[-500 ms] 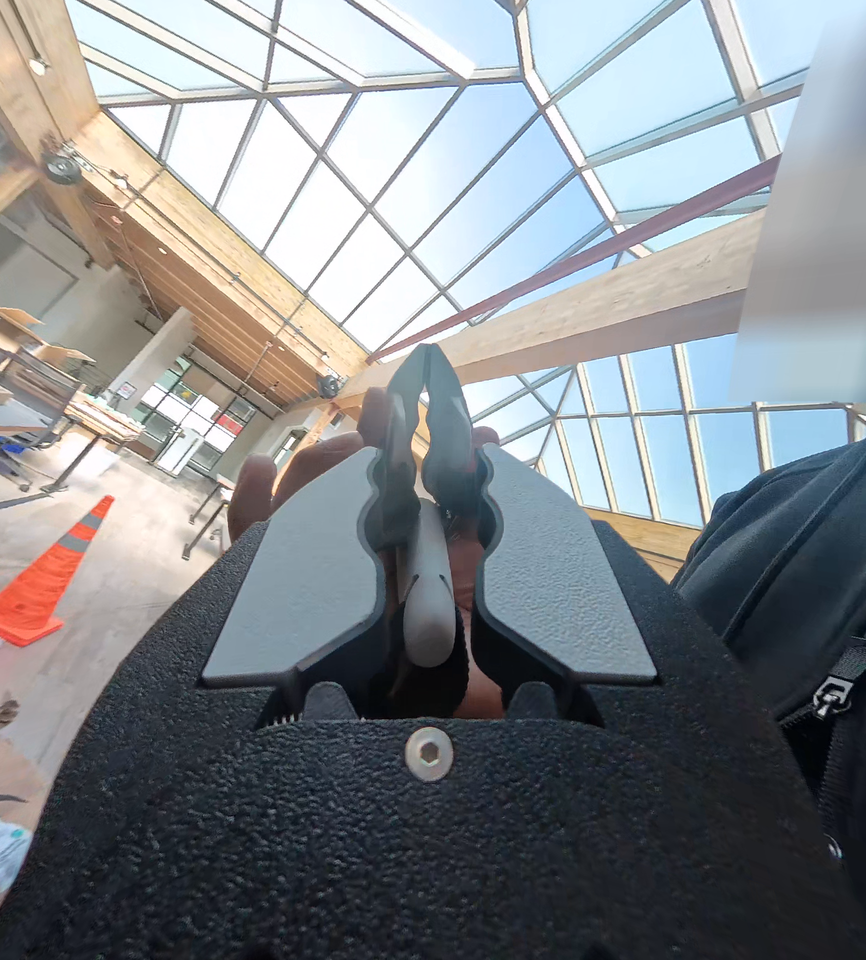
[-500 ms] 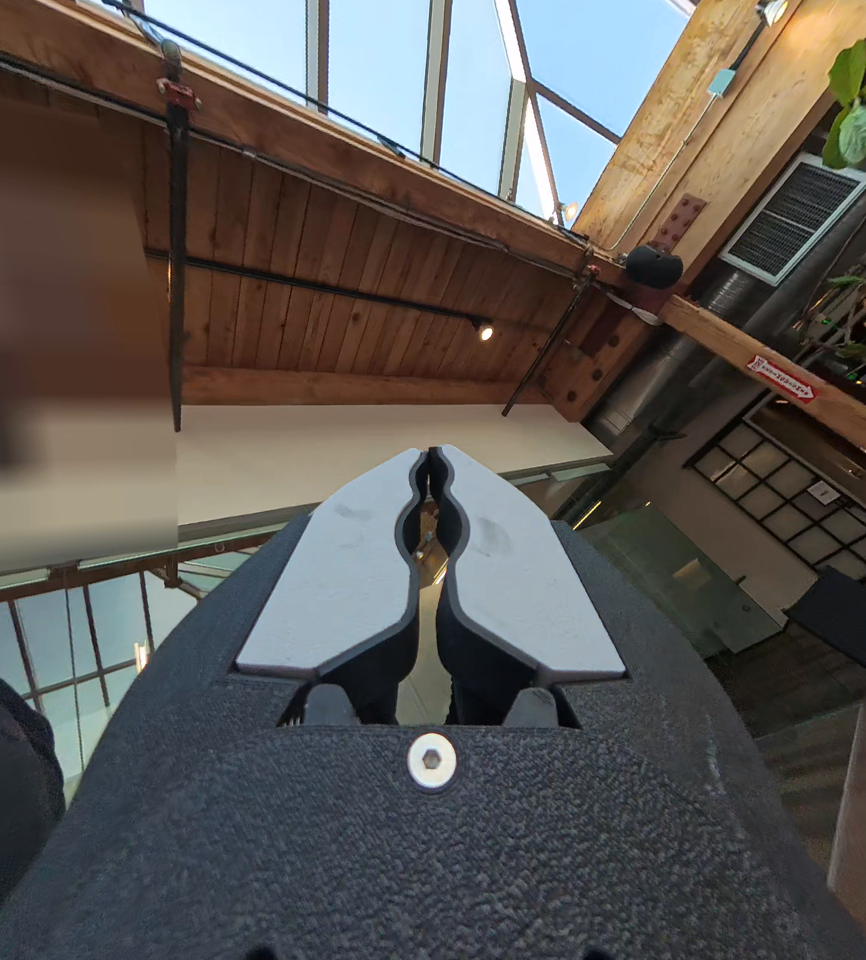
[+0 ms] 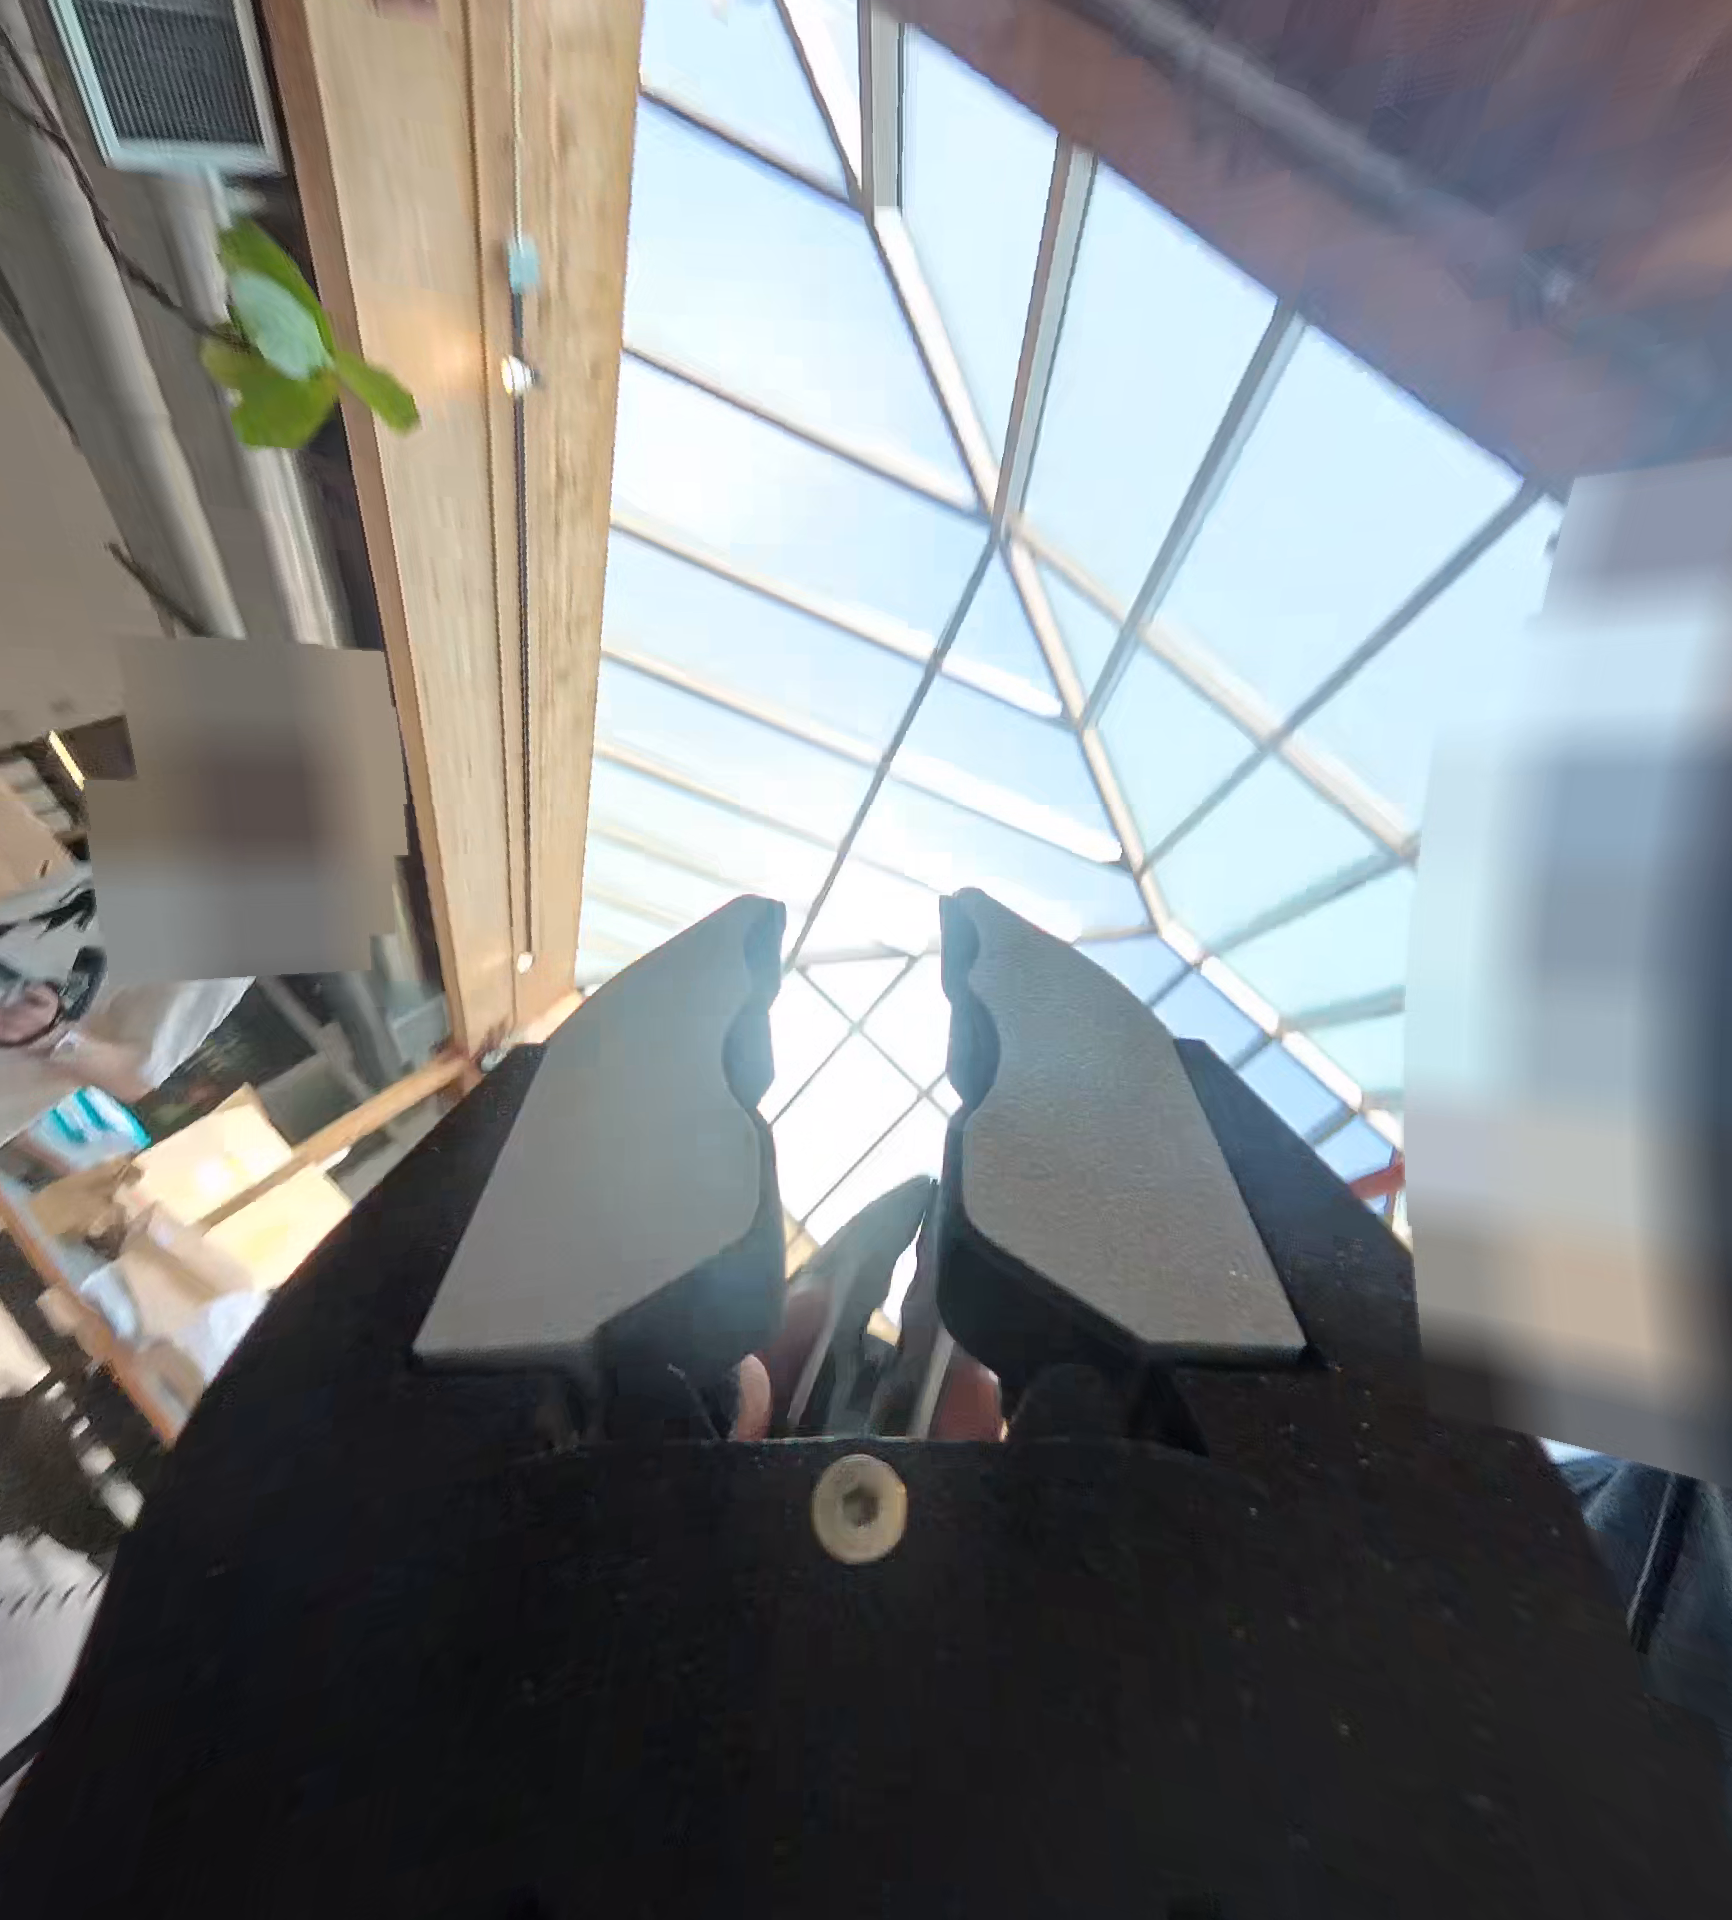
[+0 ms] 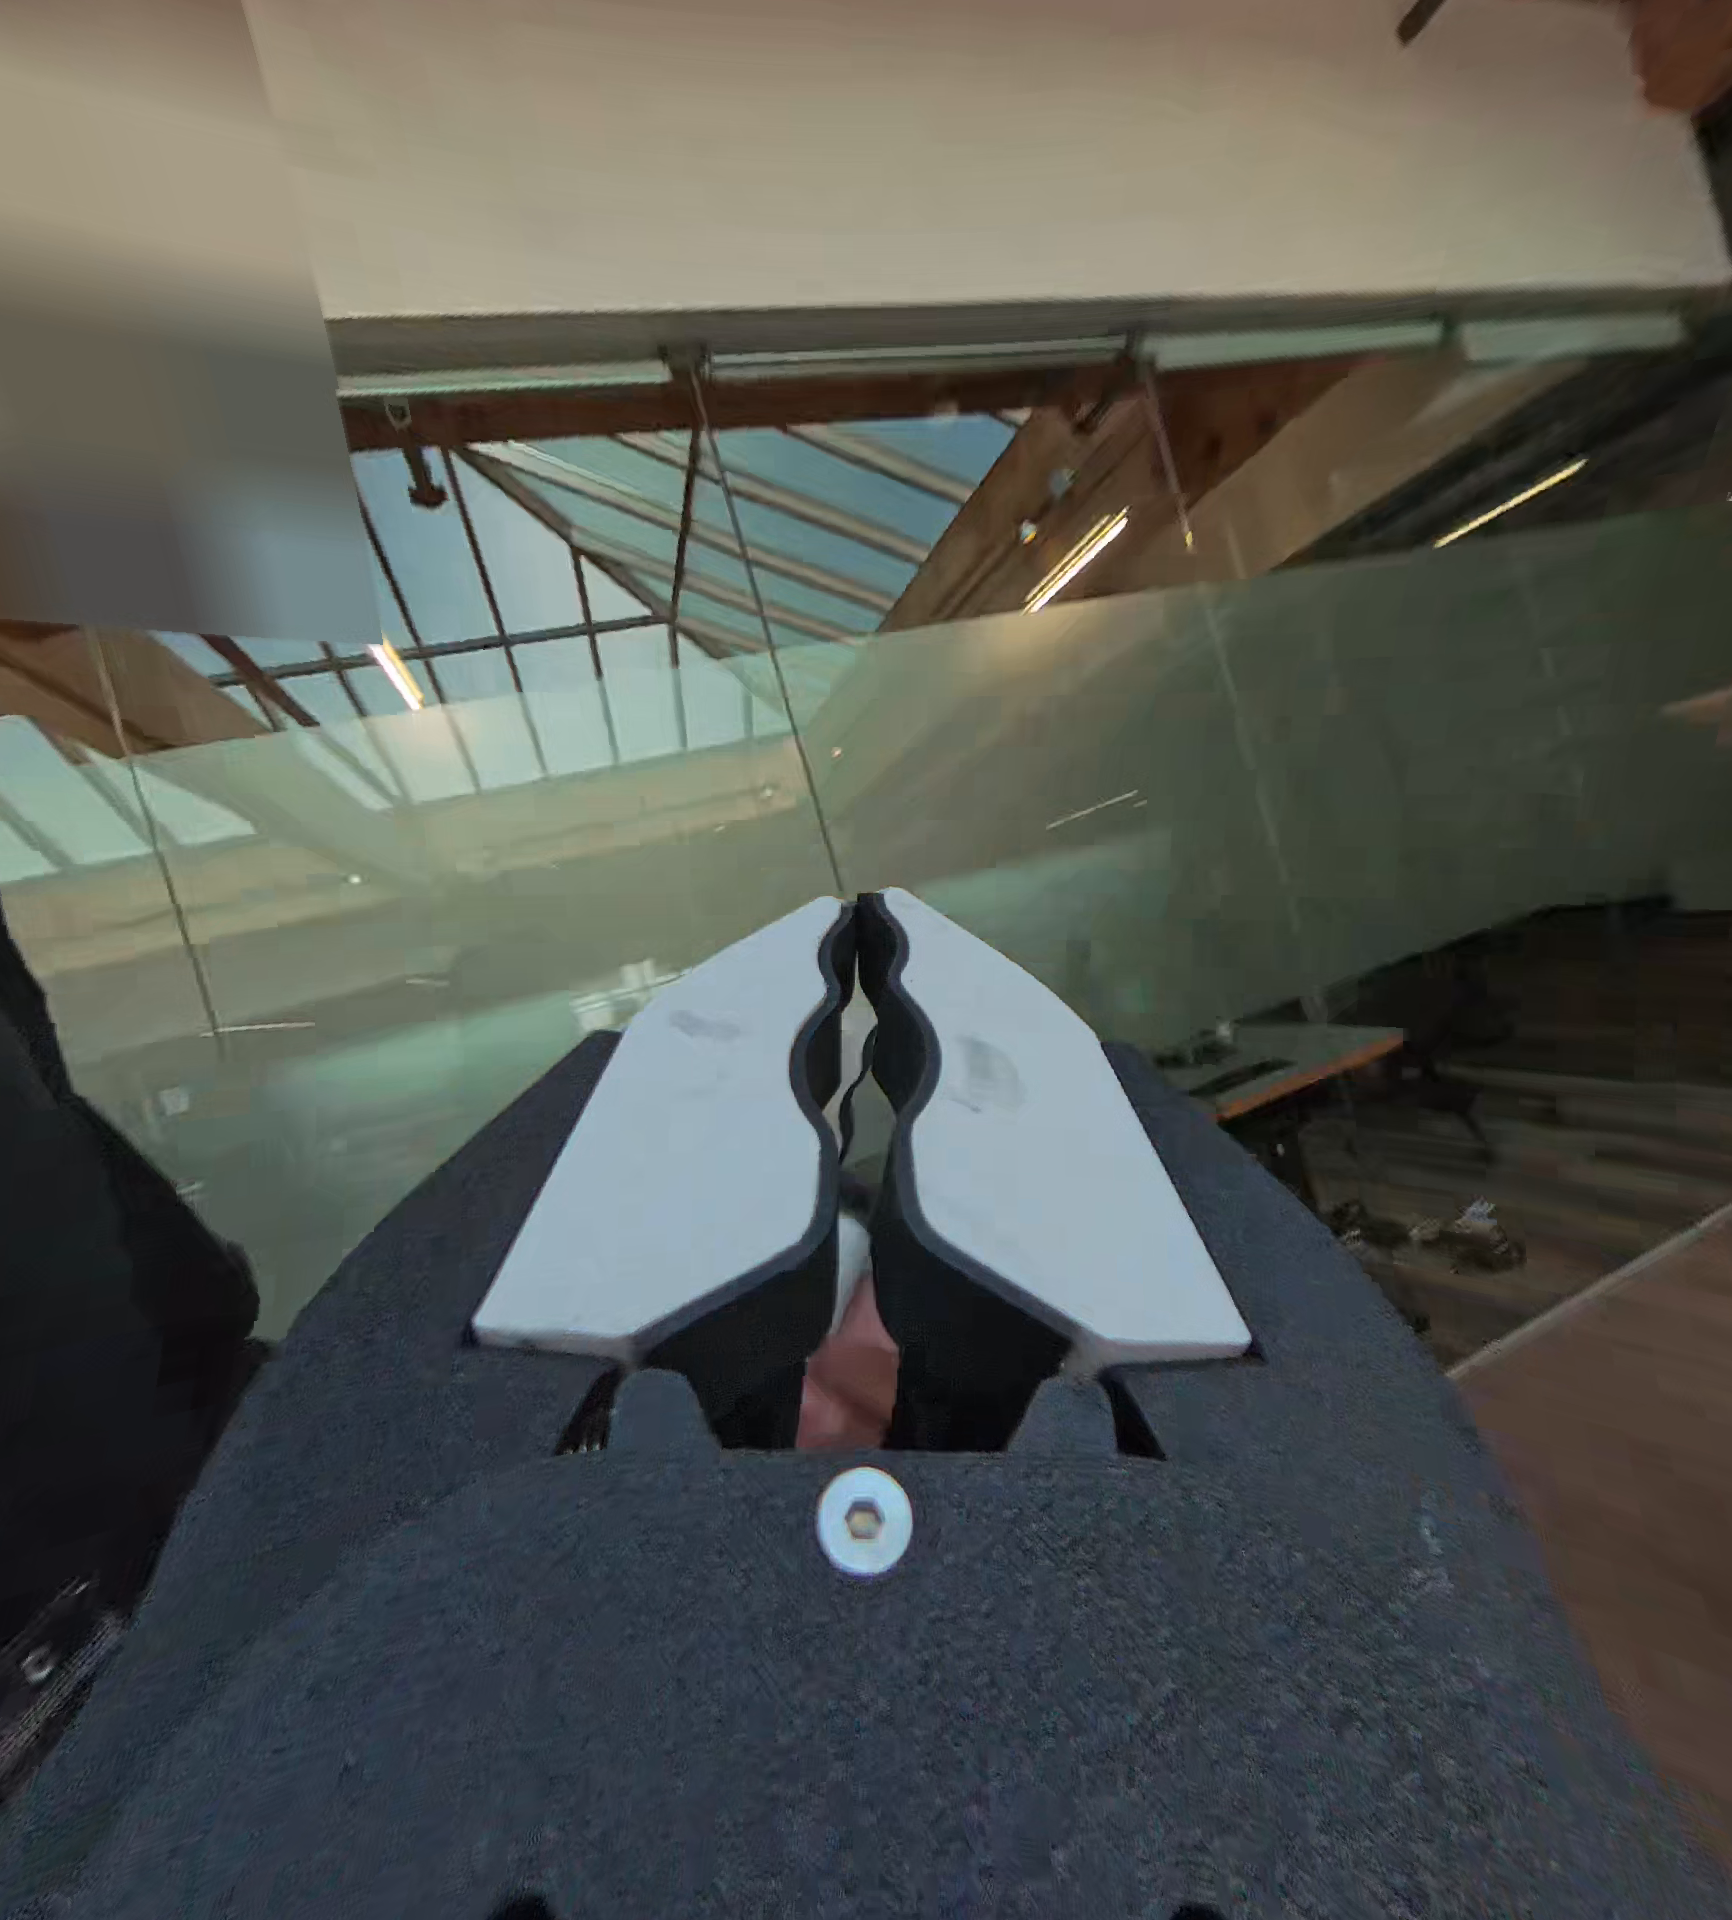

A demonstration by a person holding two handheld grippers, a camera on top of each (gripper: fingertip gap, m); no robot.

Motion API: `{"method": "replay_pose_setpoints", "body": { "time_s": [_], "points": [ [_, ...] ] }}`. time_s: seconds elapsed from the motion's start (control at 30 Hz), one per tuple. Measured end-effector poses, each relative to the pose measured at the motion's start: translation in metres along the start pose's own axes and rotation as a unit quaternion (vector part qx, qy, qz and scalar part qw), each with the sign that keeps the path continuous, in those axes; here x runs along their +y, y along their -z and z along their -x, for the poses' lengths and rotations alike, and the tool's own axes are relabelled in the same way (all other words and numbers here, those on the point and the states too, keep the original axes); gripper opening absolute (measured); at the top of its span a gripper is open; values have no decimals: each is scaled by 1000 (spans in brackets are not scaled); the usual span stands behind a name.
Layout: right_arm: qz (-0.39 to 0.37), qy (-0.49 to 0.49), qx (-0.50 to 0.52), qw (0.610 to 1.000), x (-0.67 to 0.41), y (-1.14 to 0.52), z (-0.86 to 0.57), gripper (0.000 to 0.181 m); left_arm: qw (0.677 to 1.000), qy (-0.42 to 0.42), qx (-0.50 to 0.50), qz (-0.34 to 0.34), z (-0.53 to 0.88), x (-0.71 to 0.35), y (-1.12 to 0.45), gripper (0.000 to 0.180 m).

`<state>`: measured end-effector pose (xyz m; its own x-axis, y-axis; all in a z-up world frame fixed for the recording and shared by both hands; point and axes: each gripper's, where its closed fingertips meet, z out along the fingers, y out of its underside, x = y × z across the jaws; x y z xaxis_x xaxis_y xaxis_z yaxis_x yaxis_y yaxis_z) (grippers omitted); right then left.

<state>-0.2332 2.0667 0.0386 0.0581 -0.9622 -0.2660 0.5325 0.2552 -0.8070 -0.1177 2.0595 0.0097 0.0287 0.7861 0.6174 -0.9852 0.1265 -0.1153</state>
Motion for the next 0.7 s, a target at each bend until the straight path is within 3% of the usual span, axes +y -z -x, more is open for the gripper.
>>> {"method": "replay_pose_setpoints", "body": {
  "time_s": [0.1,0.27,0.5,0.7],
  "points": [
    [61,-71,-67,993,56,-37,-60,0,994,58,32,-86,58,-83,-30,25],
    [33,-153,-149,976,74,-127,-154,0,968,102,48,-226,144,-204,-76,17],
    [47,-215,-244,945,105,-260,-271,0,940,51,74,-330,217,-363,-108,18],
    [40,-189,-289,938,170,-393,-365,0,931,34,83,-353,287,-525,-133,24]
  ]
}}
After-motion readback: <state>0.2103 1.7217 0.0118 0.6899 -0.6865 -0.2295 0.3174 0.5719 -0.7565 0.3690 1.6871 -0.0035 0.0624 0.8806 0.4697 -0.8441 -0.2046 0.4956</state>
